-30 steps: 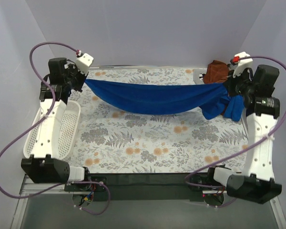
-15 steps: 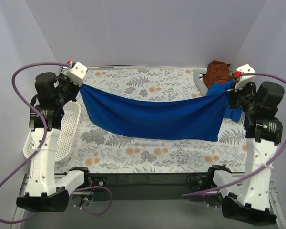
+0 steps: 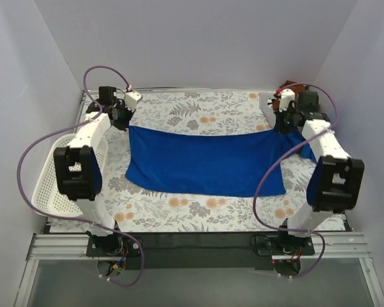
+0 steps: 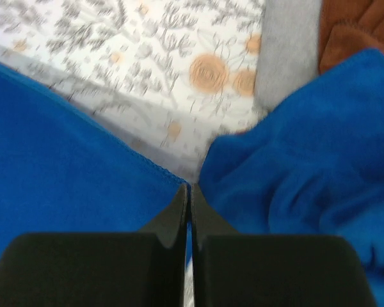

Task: Roll the towels

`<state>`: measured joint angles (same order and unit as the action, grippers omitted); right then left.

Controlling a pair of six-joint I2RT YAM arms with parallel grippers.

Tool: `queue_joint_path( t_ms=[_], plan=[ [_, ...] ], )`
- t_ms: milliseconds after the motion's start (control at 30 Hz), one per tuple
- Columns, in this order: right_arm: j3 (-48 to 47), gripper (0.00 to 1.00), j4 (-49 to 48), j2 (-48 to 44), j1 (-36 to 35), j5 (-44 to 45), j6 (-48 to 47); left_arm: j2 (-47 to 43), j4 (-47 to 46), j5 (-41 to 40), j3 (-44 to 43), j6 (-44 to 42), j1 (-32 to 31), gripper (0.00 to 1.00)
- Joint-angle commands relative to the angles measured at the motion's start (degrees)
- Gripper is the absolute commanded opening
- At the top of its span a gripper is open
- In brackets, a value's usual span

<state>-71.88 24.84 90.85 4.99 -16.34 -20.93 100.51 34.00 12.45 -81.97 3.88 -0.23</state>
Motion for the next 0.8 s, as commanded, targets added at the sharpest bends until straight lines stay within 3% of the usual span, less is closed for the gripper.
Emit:
queue_joint_path(
  t_ms=[0,33,100,133,167,200,233,300,367,433,467,533,633,767],
  plan=[
    [-9.91,0.01,-6.56,8.0,-1.04,3.06,2.46,7.49,-3.5,-0.58,-9.22,0.16,0.14,0.0],
    [-12.21,0.01,-5.95,12.73,-1.13,3.76,3.08,9.51,-3.33,-0.15,-11.08,0.25,0.14,0.0],
    [-17.92,0.23,-1.67,17.23,-1.04,5.0,3.44,16.45,0.87,0.74,-19.22,0.25,0.14,0.01],
    [-22.47,0.35,-0.33,20.39,-0.95,5.61,3.52,19.0,2.98,1.0,-22.32,0.69,0.14,0.08],
    [-24.43,0.55,1.6,21.29,-0.34,5.88,3.61,21.72,6.57,1.0,-24.53,0.86,0.14,0.26],
    [-25.67,0.6,2.31,21.74,0.27,5.79,3.79,22.18,7.56,1.17,-25.85,0.87,0.14,0.31],
    [-27.25,0.82,2.93,21.39,0.89,5.62,3.96,22.01,7.66,1.18,-25.69,0.95,0.14,0.36],
    [-28.49,0.89,5.38,20.78,3.0,5.18,3.79,19.74,6.17,1.53,-23.77,1.22,0.14,0.47],
    [-29.02,0.86,7.58,19.11,5.01,5.87,2.48,18.15,5.55,1.61,-21.13,1.66,0.14,0.49],
    [-27.36,0.74,9.52,16.05,6.08,6.75,1.33,15.44,5.73,2.31,-19.9,2.18,0.14,0.49],
    [-24.48,0.59,9.87,14.9,6.69,9.02,0.02,14.46,5.82,2.84,-18.15,2.71,0.14,0.49],
    [-20.95,0.41,10.49,11.3,6.78,10.62,-1.39,11.57,6.34,5.74,-16.56,3.06,0.14,0.49],
    [-14.8,0.19,11.02,9.0,6.61,10.89,-2.19,10.15,9.5,10.64,-14.71,3.85,0.14,0.47],
    [-12.15,0.08,11.28,11.54,5.99,10.63,-0.61,7.78,11.79,13.04,-9.89,3.59,-1.87,0.46]
  ],
)
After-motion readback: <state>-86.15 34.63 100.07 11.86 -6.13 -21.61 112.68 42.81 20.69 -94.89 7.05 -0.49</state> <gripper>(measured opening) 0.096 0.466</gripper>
